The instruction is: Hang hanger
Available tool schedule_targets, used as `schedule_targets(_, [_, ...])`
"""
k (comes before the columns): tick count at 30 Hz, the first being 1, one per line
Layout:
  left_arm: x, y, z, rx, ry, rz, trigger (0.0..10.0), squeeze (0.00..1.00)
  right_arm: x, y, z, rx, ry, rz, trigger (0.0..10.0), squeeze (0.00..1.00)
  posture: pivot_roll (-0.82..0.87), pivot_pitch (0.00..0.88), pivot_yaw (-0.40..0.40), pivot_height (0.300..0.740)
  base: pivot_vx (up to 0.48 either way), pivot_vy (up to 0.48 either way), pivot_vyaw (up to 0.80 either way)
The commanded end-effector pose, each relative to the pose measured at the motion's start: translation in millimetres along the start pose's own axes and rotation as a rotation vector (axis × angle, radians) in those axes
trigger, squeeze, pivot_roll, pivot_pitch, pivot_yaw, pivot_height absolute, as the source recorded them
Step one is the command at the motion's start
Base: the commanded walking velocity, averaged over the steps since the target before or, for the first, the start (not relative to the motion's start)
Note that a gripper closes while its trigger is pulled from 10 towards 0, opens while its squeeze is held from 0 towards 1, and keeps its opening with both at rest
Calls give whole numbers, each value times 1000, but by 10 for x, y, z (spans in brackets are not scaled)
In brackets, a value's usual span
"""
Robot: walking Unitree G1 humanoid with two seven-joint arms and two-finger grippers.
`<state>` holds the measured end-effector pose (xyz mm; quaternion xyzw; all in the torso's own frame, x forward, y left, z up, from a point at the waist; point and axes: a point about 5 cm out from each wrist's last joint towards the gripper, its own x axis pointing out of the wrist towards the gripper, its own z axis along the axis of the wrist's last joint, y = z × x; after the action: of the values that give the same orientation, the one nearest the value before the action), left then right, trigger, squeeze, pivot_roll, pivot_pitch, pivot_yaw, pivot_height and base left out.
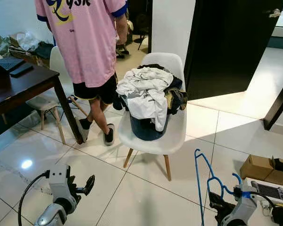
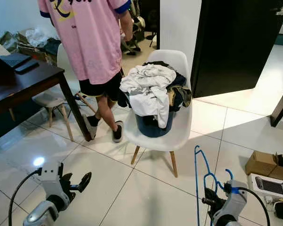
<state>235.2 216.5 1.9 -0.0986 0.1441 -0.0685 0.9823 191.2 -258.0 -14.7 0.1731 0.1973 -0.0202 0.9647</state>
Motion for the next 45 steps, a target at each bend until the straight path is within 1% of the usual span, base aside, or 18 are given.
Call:
schedule_targets(1, [-23,36,-47,-6,26,11,10000,0,1,6,-38,14,13,1,10000,0,-51,0,21,740,0,0,0])
schedule_targets(9, [-18,40,-45,-7,28,10,10000,0,7,4,-37,15,13,1,10000,0,-57,0,27,740,0,0,0])
schedule_targets(12, [-28,63,-40,-3,30,9,10000,0,4,21,-45,18,7,-1,10000,0,-62,0,45,740,0,0,0])
schedule_targets(24, [-29,62,-39,-2,29,9,10000,0,1,17,-50,19,10,1,10000,0,-51,0,35,740,0,0,0])
schedule_targets(30, [-44,54,-61,-5,31,7,10000,0,-14,2,-68,20,15,0,10000,0,-76,0,37,740,0,0,0])
schedule_targets(45, [-46,74,-43,-3,28,10,10000,0,-7,24,-68,22,13,3,10000,0,-58,0,35,740,0,0,0])
